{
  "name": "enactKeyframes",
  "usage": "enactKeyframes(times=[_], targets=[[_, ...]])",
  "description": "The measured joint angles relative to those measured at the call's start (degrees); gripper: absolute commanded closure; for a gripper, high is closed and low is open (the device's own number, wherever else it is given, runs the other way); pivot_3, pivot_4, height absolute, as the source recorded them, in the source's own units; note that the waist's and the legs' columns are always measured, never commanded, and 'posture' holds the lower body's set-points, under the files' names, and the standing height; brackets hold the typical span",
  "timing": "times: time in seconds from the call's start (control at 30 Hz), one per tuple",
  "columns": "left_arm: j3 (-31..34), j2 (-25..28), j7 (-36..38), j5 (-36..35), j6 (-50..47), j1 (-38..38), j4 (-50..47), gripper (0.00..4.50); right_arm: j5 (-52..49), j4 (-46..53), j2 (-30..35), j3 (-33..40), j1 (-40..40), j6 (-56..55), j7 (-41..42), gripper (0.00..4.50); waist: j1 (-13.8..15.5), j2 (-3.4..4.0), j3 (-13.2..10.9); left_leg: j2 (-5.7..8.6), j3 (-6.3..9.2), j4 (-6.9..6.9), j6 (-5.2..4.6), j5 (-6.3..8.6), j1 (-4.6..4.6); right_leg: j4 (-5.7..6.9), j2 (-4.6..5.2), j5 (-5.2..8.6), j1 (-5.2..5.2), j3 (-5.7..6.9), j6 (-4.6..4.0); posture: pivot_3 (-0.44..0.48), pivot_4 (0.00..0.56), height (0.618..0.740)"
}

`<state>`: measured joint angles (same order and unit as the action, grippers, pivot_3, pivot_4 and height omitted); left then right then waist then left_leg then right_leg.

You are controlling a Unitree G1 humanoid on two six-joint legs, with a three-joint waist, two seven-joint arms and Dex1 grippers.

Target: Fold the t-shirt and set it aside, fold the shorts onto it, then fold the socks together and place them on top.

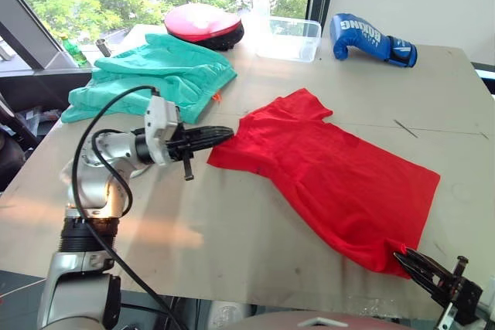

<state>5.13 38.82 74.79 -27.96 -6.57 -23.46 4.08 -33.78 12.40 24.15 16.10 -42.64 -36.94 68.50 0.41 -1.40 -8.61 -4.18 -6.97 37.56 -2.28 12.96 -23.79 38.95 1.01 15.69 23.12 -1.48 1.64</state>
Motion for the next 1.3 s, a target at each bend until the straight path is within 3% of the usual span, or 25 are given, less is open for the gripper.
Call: enactKeyframes(times=[0.2,0.3,0.4,0.5,0.63,0.7,0.77,0.9,1.0,1.1,1.17,1.23,1.3], targets=[[-3.15,0.32,2.71,2.54,1.3,0.53,2.34,4.5,-1.24,-2.36,-2.06,2.18,-0.91,-2.08,-1.58,4.42,0.07,0.01,0.01,-0.01,-0.03,0.0,0.0,0.0,0.0,-0.01,0.06,0.1,0.0,-0.01,-0.17,0.0,0.15,0.735],[-3.4,1.93,6.76,-0.41,-5.18,-3.04,6.0,4.5,-4.98,-3.01,1.63,8.08,6.52,4.81,-10.09,4.42,-0.54,-0.01,-0.01,-0.02,0.04,0.18,0.0,-0.01,0.03,0.06,0.12,0.09,-0.08,0.01,-0.19,0.0,0.15,0.735],[-3.2,0.32,5.94,-1.52,-8.98,-12.35,11.41,4.5,-6.91,-5.27,8.07,10.17,18.07,11.72,-14.06,4.42,-0.84,0.0,-0.07,0.02,0.1,0.59,-0.03,-0.01,-0.03,0.26,-0.03,0.02,-0.13,0.03,-0.19,0.0,0.15,0.735],[-1.55,-3.57,1.77,-1.53,-10.35,-25.26,20.81,4.5,-7.07,-11.35,15.33,9.25,34.29,19.43,-14.85,4.42,-0.88,0.0,-0.12,0.11,0.14,0.73,-0.09,0.01,-0.07,0.28,-0.13,-0.11,-0.17,0.04,0.04,0.0,0.15,0.735],[2.28,-5.85,-5.09,-0.64,-7.4,-43.45,38.59,4.5,-1.39,-31.18,20.88,4.03,64.67,22.56,-11.82,4.42,-1.8,-0.06,-0.47,0.22,0.07,0.72,-0.12,0.03,-0.23,0.41,-0.31,-0.16,0.1,-0.17,0.13,0.0,0.15,0.735],[4.59,-5.19,-7.91,0.42,-3.64,-51.26,46.9,4.5,3.13,-42.75,21.16,0.13,80.41,21.81,-8.83,4.42,-2.32,-0.04,-0.48,0.22,0.08,0.55,0.0,-0.03,-0.28,0.48,-0.37,-0.07,0.26,-0.21,0.18,0.0,0.15,0.735],[5.9,-4.45,-9.83,1.42,-0.72,-55.35,51.67,4.5,6.1,-50.14,20.46,-2.0,89.81,20.45,-7.71,4.42,-2.41,-0.02,-0.47,0.18,0.08,0.45,0.16,-0.1,-0.58,0.48,-0.38,0.03,0.6,-0.19,0.13,0.0,0.15,0.735],[9.11,-1.95,-16.81,3.67,5.45,-66.15,63.18,4.5,12.85,-71.23,16.49,-4.44,116.22,14.85,-8.73,4.42,-2.92,0.22,-0.76,0.08,-0.17,0.71,0.21,-0.14,-2.21,1.02,-0.34,0.03,2.51,-0.33,0.11,0.0,0.15,0.735],[11.68,0.52,-19.05,3.7,6.53,-72.67,65.22,4.5,14.39,-77.91,16.16,-3.5,126.51,10.15,-10.74,4.42,-2.73,0.25,-0.84,0.06,-0.33,0.5,0.27,-0.15,-2.39,0.89,-0.1,0.03,2.67,-0.01,0.11,0.0,0.15,0.735],[13.93,3.54,-17.64,2.98,5.56,-75.5,64.39,4.5,14.34,-81.12,16.31,-1.09,128.36,7.96,-11.12,4.42,-2.43,0.25,-0.84,0.14,-0.4,0.39,0.27,-0.13,-2.4,0.85,0.03,0.03,2.55,0.13,0.14,0.0,0.15,0.735],[14.76,4.97,-12.28,0.82,-1.51,-74.31,59.95,4.5,13.54,-82.82,16.21,0.98,126.75,7.93,-9.05,4.42,-2.26,0.24,-0.86,0.19,-0.34,0.53,0.27,-0.13,-2.5,0.82,0.08,0.06,2.51,0.2,0.2,0.0,0.15,0.735],[13.85,5.87,-6.97,-1.56,-9.82,-68.4,50.33,4.5,12.8,-82.95,15.75,2.36,123.87,8.34,-6.11,4.42,-2.34,0.32,-0.87,0.19,-0.32,0.69,0.26,-0.14,-2.47,0.87,0.1,0.07,2.39,0.17,0.21,0.0,0.15,0.735],[12.07,7.0,-2.79,-4.11,-18.06,-56.05,36.34,4.5,11.75,-82.63,15.55,3.6,118.96,9.6,-1.98,4.42,-2.67,0.41,-0.91,0.12,-0.25,0.8,0.25,-0.16,-1.96,0.97,0.09,0.05,1.91,0.12,0.22,0.0,0.15,0.735]])
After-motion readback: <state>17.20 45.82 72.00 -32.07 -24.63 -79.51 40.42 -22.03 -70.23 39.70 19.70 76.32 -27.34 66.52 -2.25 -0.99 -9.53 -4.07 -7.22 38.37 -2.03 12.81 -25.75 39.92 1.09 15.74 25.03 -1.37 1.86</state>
